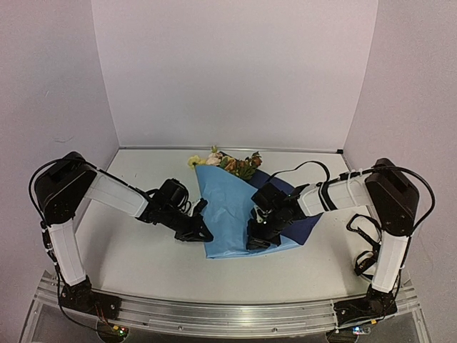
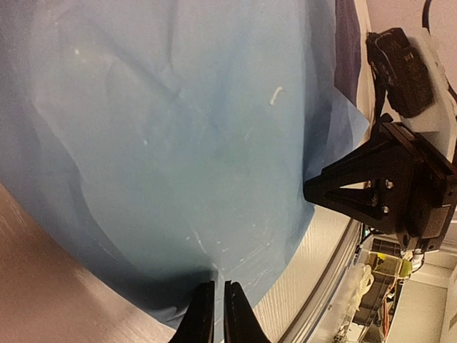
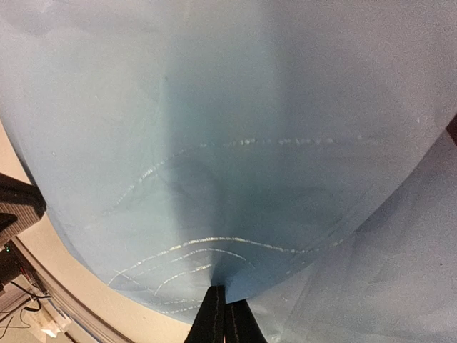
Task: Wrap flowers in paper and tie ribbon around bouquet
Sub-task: Flatten out the fold line on the 2/3-folded wrapping paper.
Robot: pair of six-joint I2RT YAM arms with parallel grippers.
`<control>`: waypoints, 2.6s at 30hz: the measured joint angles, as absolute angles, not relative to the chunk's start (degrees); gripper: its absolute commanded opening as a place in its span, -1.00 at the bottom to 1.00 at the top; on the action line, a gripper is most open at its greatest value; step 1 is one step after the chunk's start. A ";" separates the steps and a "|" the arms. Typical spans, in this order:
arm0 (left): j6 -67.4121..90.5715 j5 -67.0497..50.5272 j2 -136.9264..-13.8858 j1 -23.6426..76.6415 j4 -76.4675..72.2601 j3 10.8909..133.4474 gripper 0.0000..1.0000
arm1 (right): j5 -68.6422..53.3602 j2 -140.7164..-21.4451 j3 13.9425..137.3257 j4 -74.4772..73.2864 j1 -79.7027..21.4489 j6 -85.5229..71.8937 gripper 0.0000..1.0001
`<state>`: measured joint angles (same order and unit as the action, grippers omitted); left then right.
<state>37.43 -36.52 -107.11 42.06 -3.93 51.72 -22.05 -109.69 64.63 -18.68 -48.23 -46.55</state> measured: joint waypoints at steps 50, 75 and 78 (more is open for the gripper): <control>44.29 -44.37 -140.16 18.24 4.33 99.66 -0.55 | -23.49 -111.66 66.87 -21.37 -48.29 -44.84 -1.00; 38.83 -38.21 -114.98 21.04 5.64 81.01 -0.58 | -23.19 -112.09 69.03 -24.60 -48.31 -46.51 -1.00; 38.48 -37.00 -109.91 28.43 3.32 73.35 -0.61 | -22.91 -112.09 69.14 -24.86 -48.29 -46.94 -1.00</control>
<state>38.48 -37.00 -109.91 28.43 3.32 73.35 -22.91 -112.09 69.14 -24.86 -48.29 -46.94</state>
